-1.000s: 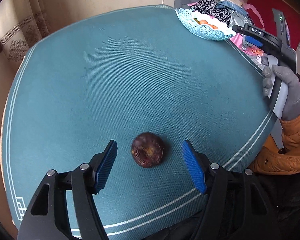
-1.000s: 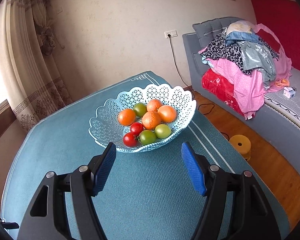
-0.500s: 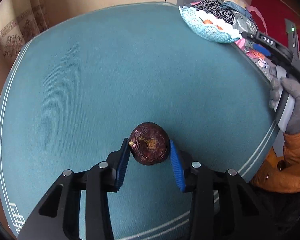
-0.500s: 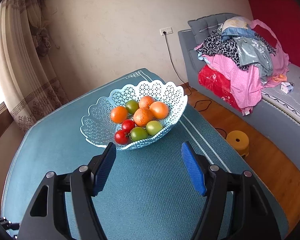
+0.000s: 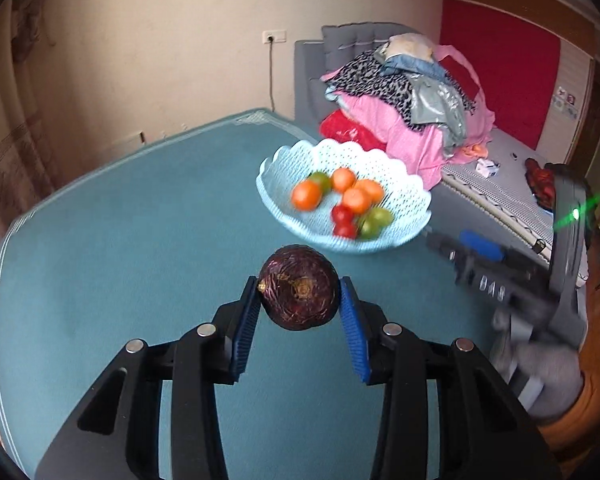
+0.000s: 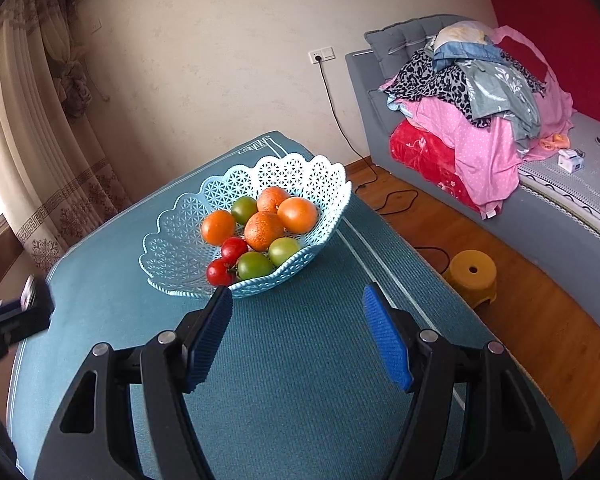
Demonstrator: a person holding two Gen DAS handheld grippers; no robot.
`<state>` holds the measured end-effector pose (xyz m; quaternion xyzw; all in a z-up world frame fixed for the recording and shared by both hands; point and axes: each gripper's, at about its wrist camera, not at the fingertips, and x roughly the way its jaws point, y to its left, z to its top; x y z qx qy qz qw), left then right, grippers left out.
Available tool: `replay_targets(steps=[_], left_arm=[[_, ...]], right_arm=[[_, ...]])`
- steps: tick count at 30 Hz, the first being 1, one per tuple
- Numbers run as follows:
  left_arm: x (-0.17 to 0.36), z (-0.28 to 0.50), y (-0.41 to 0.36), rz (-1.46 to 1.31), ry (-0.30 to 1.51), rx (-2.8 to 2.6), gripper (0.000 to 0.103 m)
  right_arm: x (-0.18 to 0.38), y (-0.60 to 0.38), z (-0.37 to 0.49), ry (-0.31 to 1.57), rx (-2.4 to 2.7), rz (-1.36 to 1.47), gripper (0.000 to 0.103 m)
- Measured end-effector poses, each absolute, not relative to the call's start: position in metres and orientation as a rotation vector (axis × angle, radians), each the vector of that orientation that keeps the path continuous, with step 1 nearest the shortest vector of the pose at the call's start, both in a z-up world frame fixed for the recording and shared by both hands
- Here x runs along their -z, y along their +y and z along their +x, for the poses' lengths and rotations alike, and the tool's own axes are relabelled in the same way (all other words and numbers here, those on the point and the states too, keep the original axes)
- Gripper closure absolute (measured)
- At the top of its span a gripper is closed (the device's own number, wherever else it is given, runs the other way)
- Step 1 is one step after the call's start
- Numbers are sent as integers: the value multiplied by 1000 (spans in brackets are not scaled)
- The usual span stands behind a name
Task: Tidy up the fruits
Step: 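Carry the dark fruit into the basket and open the left tool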
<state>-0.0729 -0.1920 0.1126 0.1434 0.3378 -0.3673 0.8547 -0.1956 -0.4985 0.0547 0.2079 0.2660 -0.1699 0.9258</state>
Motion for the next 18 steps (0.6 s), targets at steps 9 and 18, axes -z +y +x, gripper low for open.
replay_targets(steps=[9,18], left_arm=[[-107,-42,-268,334,710,802,62],[-87,-23,-290,351,742,778,53]], right_arm=[[-48,-509,-196,556,349,464,35],[-41,-516,-193,579,352,481,35]])
